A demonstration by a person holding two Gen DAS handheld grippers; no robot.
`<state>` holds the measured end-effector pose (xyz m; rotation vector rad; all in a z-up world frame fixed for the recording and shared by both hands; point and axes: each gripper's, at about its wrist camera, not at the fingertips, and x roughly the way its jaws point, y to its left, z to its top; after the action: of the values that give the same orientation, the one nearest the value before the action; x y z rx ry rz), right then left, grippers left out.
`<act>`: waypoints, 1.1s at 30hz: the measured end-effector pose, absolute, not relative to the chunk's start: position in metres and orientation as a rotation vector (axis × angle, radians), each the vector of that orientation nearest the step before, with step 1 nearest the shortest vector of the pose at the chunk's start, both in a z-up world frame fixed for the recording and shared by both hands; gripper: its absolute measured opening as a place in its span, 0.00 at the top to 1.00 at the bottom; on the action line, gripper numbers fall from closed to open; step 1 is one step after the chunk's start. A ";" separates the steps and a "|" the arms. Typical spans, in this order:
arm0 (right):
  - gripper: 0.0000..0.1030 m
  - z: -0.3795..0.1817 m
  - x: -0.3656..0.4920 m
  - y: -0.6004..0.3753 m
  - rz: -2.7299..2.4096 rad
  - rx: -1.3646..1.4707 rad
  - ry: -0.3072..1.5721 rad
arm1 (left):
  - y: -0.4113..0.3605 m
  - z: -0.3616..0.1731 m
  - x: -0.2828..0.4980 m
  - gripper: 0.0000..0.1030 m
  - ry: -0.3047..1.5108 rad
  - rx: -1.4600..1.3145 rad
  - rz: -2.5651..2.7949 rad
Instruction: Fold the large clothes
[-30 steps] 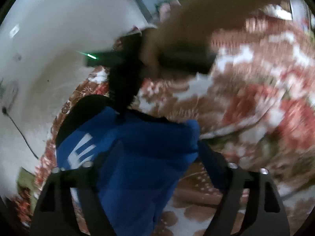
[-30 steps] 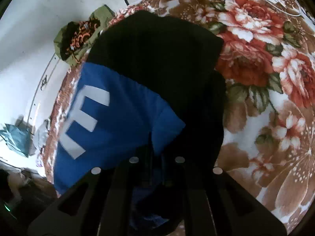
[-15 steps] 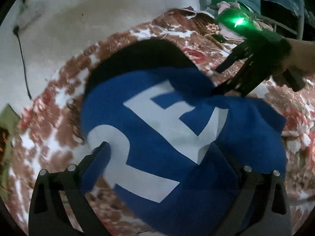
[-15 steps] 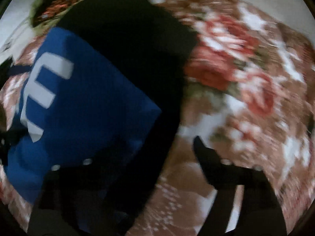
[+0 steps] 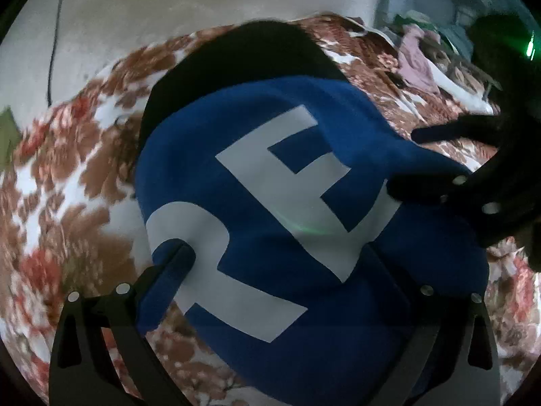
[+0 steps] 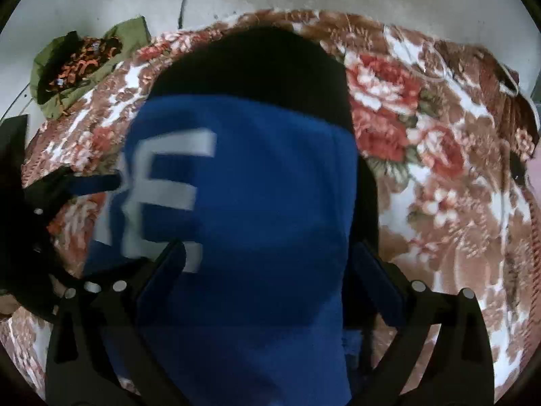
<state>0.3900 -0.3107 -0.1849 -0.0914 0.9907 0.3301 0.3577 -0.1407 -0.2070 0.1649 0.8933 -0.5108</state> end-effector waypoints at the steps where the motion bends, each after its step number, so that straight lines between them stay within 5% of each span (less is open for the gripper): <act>1: 0.05 -0.195 0.393 -0.308 0.358 -0.093 1.006 | -0.137 -0.211 0.357 0.04 0.894 0.176 -0.505; 8: 0.05 -0.218 0.395 -0.311 0.412 -0.029 1.036 | -0.130 -0.206 0.351 0.04 0.904 0.189 -0.483; 18: 0.05 -0.098 0.355 -0.337 0.398 0.055 0.812 | -0.117 -0.092 0.381 0.05 0.728 0.015 -0.514; 22: 0.05 -0.134 0.368 -0.290 0.514 -0.010 0.878 | -0.146 -0.113 0.432 0.05 0.901 -0.072 -0.601; 33: 0.05 -0.211 0.381 -0.271 0.569 -0.042 0.959 | -0.188 -0.210 0.457 0.05 0.972 0.278 -0.652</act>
<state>0.3806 -0.2709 -0.2109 -0.0418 0.9586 0.5689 0.4568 -0.1881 -0.2099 0.2783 0.9720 -0.6525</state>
